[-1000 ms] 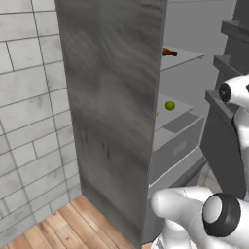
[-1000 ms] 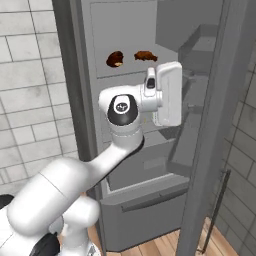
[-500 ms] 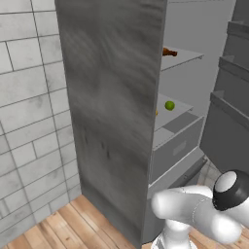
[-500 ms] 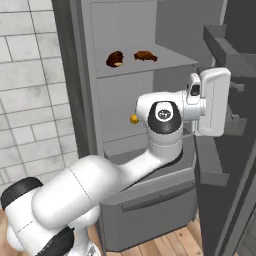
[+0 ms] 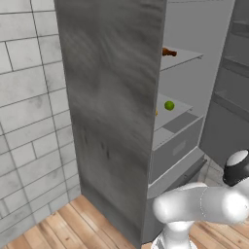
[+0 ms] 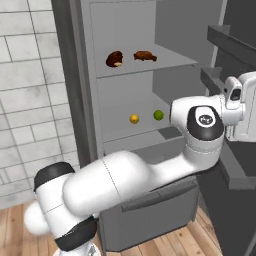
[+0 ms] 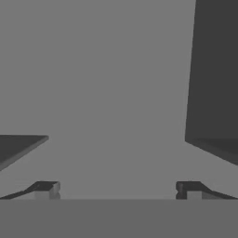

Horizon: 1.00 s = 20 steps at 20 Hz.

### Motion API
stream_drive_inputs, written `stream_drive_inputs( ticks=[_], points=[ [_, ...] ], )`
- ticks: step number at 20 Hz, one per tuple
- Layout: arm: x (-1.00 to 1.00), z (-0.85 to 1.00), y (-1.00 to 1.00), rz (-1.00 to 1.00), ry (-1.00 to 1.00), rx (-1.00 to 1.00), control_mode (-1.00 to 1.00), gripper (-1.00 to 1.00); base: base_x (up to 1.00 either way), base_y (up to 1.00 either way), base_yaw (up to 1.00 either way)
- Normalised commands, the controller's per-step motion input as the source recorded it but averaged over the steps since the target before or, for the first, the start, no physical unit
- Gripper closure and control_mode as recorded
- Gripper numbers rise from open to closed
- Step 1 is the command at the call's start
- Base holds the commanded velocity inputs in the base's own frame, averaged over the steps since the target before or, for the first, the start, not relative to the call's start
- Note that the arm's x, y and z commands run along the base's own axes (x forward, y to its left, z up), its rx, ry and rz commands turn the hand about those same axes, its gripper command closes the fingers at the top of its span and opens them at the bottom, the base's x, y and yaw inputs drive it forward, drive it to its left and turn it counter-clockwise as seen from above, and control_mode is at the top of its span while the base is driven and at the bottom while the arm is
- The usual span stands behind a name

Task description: Gather the lemon and lime from the fridge and place them on a tray on the dining counter. Then gather the steak and chicken drumstick from the fridge and place them on the other tray.

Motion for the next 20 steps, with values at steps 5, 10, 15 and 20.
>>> stream_drive_inputs(
  ticks=[5, 10, 15, 20],
  points=[
    [0.66, 0.2, -0.46, 0.02, 0.0, 0.0, -1.0, -1.0, 0.0, 0.0, 0.0],
    [0.03, 0.34, -0.1, 0.03, -0.03, 0.0, -1.0, -1.0, 0.0, 0.0, 0.0],
    [0.0, 0.41, 0.08, 0.03, -0.03, 0.0, -1.0, -1.0, 0.0, 0.0, 0.0],
    [0.26, 0.41, 0.0, 0.08, 0.0, 0.0, -1.0, -1.0, 0.0, 0.0, 0.0]
  ],
)
